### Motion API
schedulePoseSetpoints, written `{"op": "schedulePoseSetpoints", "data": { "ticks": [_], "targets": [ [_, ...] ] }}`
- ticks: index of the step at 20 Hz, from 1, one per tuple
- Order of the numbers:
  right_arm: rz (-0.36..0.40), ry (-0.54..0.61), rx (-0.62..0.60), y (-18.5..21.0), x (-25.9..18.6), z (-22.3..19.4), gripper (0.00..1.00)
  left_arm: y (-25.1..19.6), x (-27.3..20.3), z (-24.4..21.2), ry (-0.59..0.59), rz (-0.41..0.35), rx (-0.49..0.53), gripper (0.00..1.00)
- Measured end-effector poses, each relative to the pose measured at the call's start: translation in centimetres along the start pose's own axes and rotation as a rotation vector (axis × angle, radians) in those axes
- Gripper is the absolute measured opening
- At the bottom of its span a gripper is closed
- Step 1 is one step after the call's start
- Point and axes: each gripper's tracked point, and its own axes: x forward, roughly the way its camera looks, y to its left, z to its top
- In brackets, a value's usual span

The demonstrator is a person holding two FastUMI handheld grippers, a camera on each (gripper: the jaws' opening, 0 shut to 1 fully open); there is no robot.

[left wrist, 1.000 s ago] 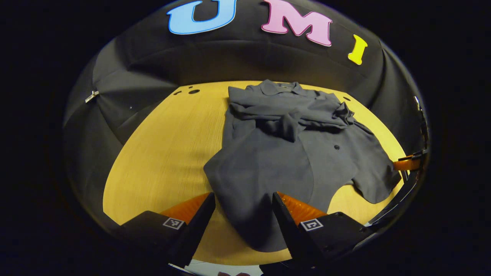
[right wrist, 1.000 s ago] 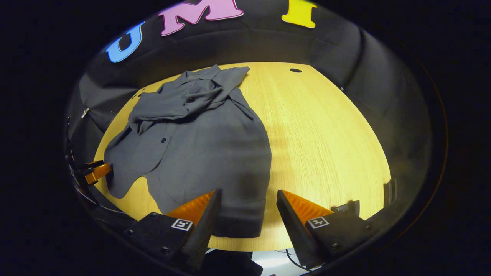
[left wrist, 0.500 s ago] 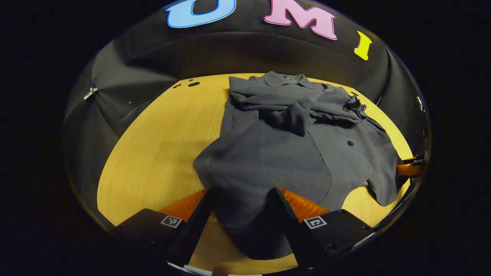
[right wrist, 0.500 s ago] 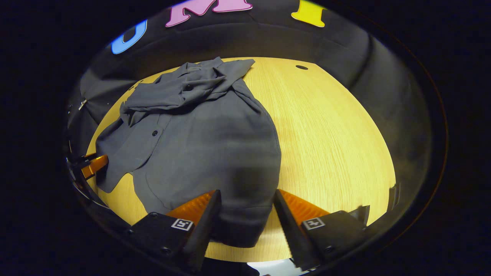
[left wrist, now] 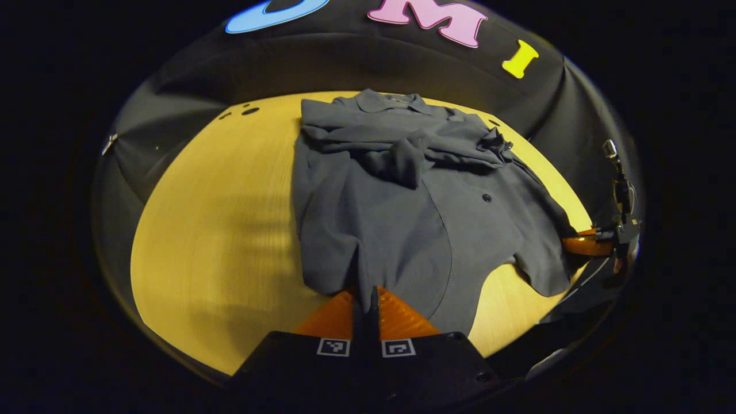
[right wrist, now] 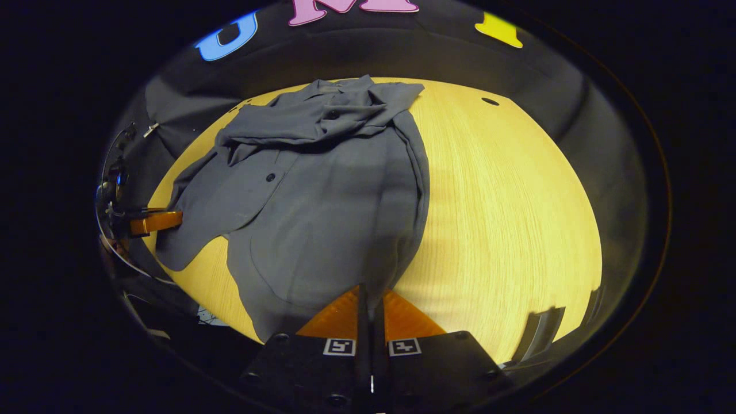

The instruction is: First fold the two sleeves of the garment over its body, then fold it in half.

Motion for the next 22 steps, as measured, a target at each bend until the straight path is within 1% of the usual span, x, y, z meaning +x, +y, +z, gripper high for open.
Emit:
{"op": "schedulePoseSetpoints", "data": {
  "ticks": [3,4,6,9,10,11,12,13,14,17,20,22],
  "targets": [
    [0.036,0.007,0.001,1.0,-2.3,-2.5,0.06,0.2,-1.9,-1.9,0.029,-0.019,-0.036,0.06],
    [0.047,0.002,0.003,1.5,-3.2,-3.0,0.06,0.1,-2.9,-3.4,0.034,-0.022,-0.047,0.06],
    [0.061,-0.023,0.024,1.8,-5.0,-2.8,0.06,-0.2,-4.6,-3.6,0.036,-0.038,-0.067,0.06],
    [0.077,-0.12,0.085,2.2,-7.4,0.6,0.06,-1.0,-6.8,-1.3,-0.001,-0.062,-0.097,0.06],
    [0.082,-0.16,0.096,2.4,-8.1,2.1,0.01,-1.2,-7.4,0.0,-0.026,-0.07,-0.109,0.06],
    [0.087,-0.201,0.102,2.6,-8.7,3.8,0.06,-1.4,-8.0,1.5,-0.057,-0.076,-0.119,0.06],
    [0.09,-0.244,0.103,2.7,-9.4,5.6,0.06,-1.5,-8.5,3.1,-0.092,-0.08,-0.128,0.06],
    [0.095,-0.291,0.103,2.9,-10.0,7.6,0.01,-1.6,-9.0,4.8,-0.128,-0.084,-0.138,0.06],
    [0.097,-0.333,0.106,2.9,-10.6,9.6,0.06,-1.6,-9.6,6.3,-0.161,-0.088,-0.148,0.06],
    [0.106,-0.441,0.119,2.6,-12.3,14.7,0.06,-1.7,-10.5,10.9,-0.242,-0.115,-0.182,0.06],
    [0.11,-0.509,0.123,2.3,-12.5,18.8,0.06,-2.3,-10.7,15.0,-0.302,-0.17,-0.235,0.05],
    [0.119,-0.54,0.129,2.7,-12.1,21.1,0.06,-2.0,-10.2,17.6,-0.333,-0.176,-0.236,0.06]
  ]
}}
